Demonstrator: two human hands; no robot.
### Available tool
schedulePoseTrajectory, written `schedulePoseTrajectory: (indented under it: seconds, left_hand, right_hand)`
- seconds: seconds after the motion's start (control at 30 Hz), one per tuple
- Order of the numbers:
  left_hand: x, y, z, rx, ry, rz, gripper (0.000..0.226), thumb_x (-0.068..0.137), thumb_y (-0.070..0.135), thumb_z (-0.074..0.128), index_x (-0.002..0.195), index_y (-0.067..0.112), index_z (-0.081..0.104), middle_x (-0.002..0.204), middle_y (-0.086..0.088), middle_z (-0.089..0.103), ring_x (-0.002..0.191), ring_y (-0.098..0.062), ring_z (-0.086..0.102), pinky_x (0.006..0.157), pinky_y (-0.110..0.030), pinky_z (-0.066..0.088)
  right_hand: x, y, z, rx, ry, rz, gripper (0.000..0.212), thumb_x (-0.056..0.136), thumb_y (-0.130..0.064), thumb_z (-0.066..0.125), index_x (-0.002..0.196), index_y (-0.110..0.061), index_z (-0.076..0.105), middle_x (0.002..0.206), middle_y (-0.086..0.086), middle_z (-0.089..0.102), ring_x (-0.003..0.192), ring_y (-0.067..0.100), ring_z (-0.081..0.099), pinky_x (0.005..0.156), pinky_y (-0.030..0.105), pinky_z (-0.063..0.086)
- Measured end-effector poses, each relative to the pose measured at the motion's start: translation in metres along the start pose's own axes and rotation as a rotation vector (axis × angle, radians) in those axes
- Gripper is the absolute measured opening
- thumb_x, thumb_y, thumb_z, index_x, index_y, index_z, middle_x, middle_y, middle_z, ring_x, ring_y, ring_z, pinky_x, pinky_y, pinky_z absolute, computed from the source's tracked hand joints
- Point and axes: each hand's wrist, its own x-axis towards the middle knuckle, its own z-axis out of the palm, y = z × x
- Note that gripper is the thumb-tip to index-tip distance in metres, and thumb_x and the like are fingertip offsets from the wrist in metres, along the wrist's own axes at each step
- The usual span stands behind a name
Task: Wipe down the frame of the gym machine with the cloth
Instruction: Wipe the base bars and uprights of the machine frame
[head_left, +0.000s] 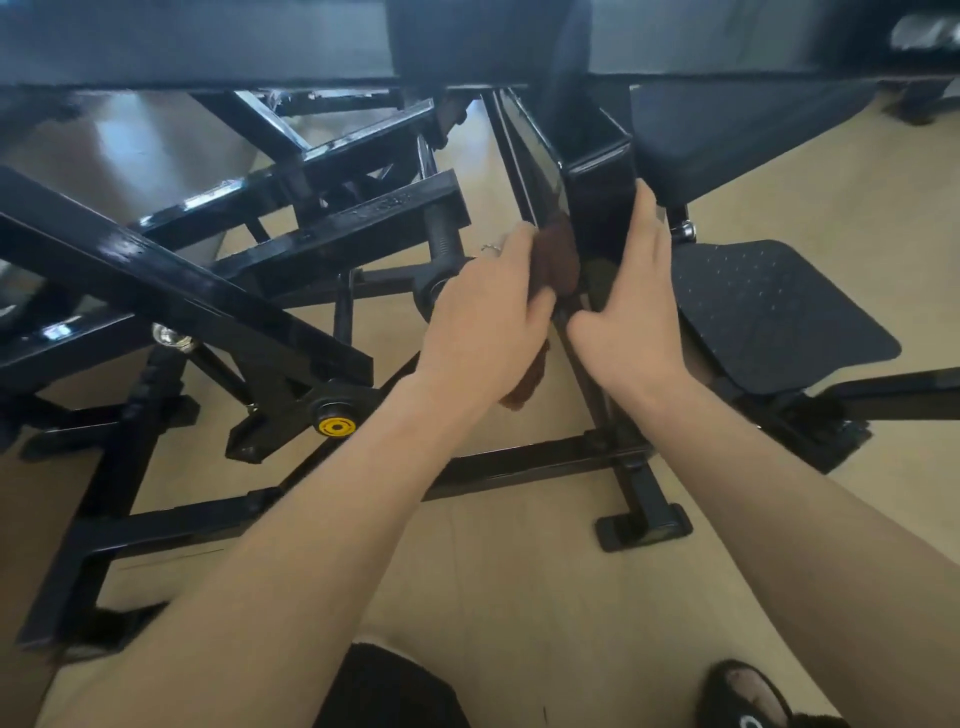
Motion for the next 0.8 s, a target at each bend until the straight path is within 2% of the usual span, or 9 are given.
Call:
schedulePoseTrajectory:
  seconds: [0.1, 0.17, 0.27, 0.33, 0.43, 0.53, 0.63, 0.7, 0.8]
  left_hand:
    - [0.022, -0.006, -0.014, -0.031, 0.009, -0.027, 0.025, 0.097, 0.015, 0.055, 0.121, 0.01, 0.055, 0.104, -0.01, 0.064, 0.098, -0.031, 0.061, 0.086, -0.041, 0.048]
    - [0.051, -0.004, -0.011, -0.047, 0.068, -0.147, 0.031, 0.097, 0.013, 0.051, 0.127, 0.007, 0.052, 0.115, -0.016, 0.065, 0.108, -0.037, 0.061, 0.094, -0.048, 0.048]
    - [0.072, 0.005, 0.007, -0.086, 0.048, -0.272, 0.036, 0.1, 0.017, 0.05, 0.134, 0.006, 0.048, 0.126, -0.018, 0.063, 0.113, -0.038, 0.061, 0.096, -0.042, 0.048]
    - [0.069, 0.002, 0.012, -0.109, 0.024, -0.248, 0.033, 0.1, 0.019, 0.051, 0.131, 0.008, 0.052, 0.12, -0.015, 0.066, 0.107, -0.036, 0.063, 0.089, -0.038, 0.049]
    - [0.053, -0.007, 0.009, -0.067, 0.021, -0.124, 0.026, 0.098, 0.019, 0.053, 0.122, 0.01, 0.054, 0.108, -0.013, 0.068, 0.097, -0.034, 0.065, 0.087, -0.043, 0.053]
    - [0.028, -0.002, 0.006, 0.026, 0.029, -0.064, 0.028, 0.1, 0.019, 0.054, 0.127, 0.01, 0.053, 0.113, -0.01, 0.066, 0.097, -0.028, 0.065, 0.08, -0.026, 0.043]
    - [0.001, 0.0, 0.0, 0.028, -0.039, -0.018, 0.03, 0.102, 0.02, 0.055, 0.131, 0.012, 0.054, 0.118, -0.006, 0.065, 0.101, -0.022, 0.064, 0.083, -0.02, 0.039]
    - [0.004, -0.002, -0.009, -0.017, -0.051, 0.01, 0.026, 0.102, 0.017, 0.056, 0.127, 0.013, 0.055, 0.11, -0.003, 0.064, 0.096, -0.019, 0.062, 0.087, -0.025, 0.045]
    - [0.035, 0.002, -0.015, -0.078, 0.079, -0.039, 0.023, 0.098, 0.012, 0.053, 0.121, 0.012, 0.055, 0.107, -0.006, 0.064, 0.096, -0.025, 0.063, 0.091, -0.045, 0.053]
  right_hand:
    - [-0.001, 0.0, -0.004, -0.003, -0.032, 0.013, 0.106, 0.083, 0.005, 0.07, 0.164, -0.018, 0.005, 0.166, 0.003, 0.017, 0.135, 0.004, 0.017, 0.074, -0.015, 0.021]
    - [-0.001, -0.001, -0.004, -0.007, -0.043, 0.023, 0.109, 0.081, 0.008, 0.07, 0.164, -0.019, 0.004, 0.166, 0.002, 0.017, 0.132, 0.004, 0.019, 0.073, -0.013, 0.025]
    - [0.0, -0.001, -0.005, -0.016, -0.055, 0.045, 0.115, 0.079, 0.009, 0.071, 0.164, -0.026, 0.003, 0.166, -0.008, 0.015, 0.138, 0.008, 0.026, 0.069, -0.005, 0.034]
    - [0.0, 0.0, -0.006, -0.017, -0.055, 0.038, 0.115, 0.078, 0.008, 0.072, 0.163, -0.028, 0.003, 0.164, -0.008, 0.017, 0.136, 0.01, 0.034, 0.069, 0.001, 0.037]
    - [0.0, -0.001, -0.003, -0.011, -0.042, 0.021, 0.114, 0.078, 0.005, 0.074, 0.163, -0.025, 0.005, 0.161, -0.004, 0.022, 0.117, -0.005, 0.033, 0.069, -0.001, 0.039]
    - [0.001, 0.0, 0.001, -0.031, -0.021, 0.019, 0.114, 0.078, 0.0, 0.077, 0.163, -0.024, 0.006, 0.16, -0.004, 0.023, 0.115, -0.01, 0.026, 0.072, -0.007, 0.036]
    - [0.001, 0.001, 0.002, -0.052, -0.023, 0.018, 0.114, 0.077, 0.003, 0.077, 0.163, -0.025, 0.007, 0.159, -0.004, 0.025, 0.118, -0.006, 0.029, 0.07, -0.006, 0.037]
    - [0.001, -0.001, 0.001, -0.041, -0.014, 0.022, 0.111, 0.077, 0.002, 0.075, 0.162, -0.025, 0.009, 0.158, -0.002, 0.027, 0.123, 0.001, 0.036, 0.069, 0.0, 0.04]
    - [0.003, -0.007, 0.001, 0.065, 0.021, 0.041, 0.1, 0.075, 0.001, 0.073, 0.157, -0.024, 0.021, 0.15, -0.003, 0.034, 0.125, 0.006, 0.039, 0.083, 0.005, 0.036]
